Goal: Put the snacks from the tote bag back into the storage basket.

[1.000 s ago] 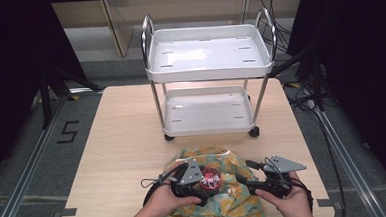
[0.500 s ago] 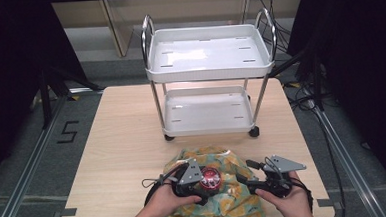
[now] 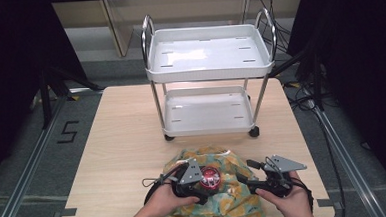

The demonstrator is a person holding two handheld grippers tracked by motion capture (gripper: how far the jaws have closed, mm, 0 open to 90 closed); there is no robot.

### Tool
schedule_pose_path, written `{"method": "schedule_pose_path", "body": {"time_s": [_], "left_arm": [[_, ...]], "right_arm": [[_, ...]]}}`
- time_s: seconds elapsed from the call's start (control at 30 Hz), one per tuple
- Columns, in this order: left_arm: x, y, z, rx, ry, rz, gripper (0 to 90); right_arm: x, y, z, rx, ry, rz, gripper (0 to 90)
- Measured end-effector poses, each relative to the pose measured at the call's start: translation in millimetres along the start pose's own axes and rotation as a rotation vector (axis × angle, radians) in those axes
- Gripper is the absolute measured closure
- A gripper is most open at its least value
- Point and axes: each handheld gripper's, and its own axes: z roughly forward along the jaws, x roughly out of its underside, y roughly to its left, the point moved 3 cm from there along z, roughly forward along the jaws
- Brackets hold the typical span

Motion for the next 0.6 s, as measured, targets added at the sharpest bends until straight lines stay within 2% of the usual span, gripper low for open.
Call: {"method": "schedule_pose_path", "body": {"time_s": [0.03, 0.07, 0.1, 0.13, 0.17, 0.2, 0.23, 0.37, 0.4, 0.5, 0.53, 0.57, 0.6], "left_arm": [[0.8, 3.2, -0.6, 0.0, 0.002, 0.011, 23.5], [0.7, 2.1, -0.8, 0.019, -0.014, -0.012, 23.6], [0.7, 2.1, -0.8, 0.019, -0.014, -0.012, 23.6], [0.6, 3.0, -0.8, 0.017, -0.025, -0.008, 23.6], [0.8, 4.7, -2.9, 0.027, -0.01, 0.004, 23.7], [0.2, 4.2, -3.6, 0.02, -0.023, -0.001, 23.7], [-0.2, 5.4, -5.0, 0.03, -0.017, 0.012, 23.7], [-3.1, 3.2, -8.7, 0.028, -0.043, 0.009, 23.8], [-4.8, 2.9, -10.5, 0.032, -0.046, 0.026, 23.9], [-6.0, 1.5, -11.5, 0.03, -0.052, 0.024, 23.9], [-6.9, 1.6, -12.0, 0.047, -0.054, 0.028, 23.9], [-7.7, 0.9, -13.0, 0.033, -0.06, 0.026, 24.0], [-8.5, 0.9, -13.6, 0.043, -0.065, 0.026, 24.0]], "right_arm": [[0.0, -0.2, -0.1, 0.002, 0.0, -0.002, 36.5], [-0.1, -0.7, -0.1, 0.003, -0.001, -0.005, 36.6], [-0.1, -0.7, -0.1, 0.003, -0.001, -0.005, 36.6], [0.1, -0.2, -1.2, 0.006, 0.011, 0.007, 36.6], [0.0, -1.9, 0.0, 0.012, 0.004, -0.008, 36.6], [-0.2, -2.0, -0.4, 0.005, 0.004, -0.014, 36.5], [0.0, -1.7, -0.3, 0.006, 0.006, -0.007, 36.5], [0.2, -0.6, 0.4, 0.002, 0.002, -0.001, 36.6], [0.0, -1.4, 1.5, 0.009, -0.002, -0.009, 36.6], [0.0, -1.7, 1.6, 0.008, -0.004, -0.014, 36.6], [0.1, -1.8, 1.5, 0.009, -0.004, -0.015, 36.6], [-0.1, -1.5, 1.4, 0.008, -0.008, -0.011, 36.5], [-0.1, -1.5, 1.4, 0.008, -0.008, -0.011, 36.5]]}}
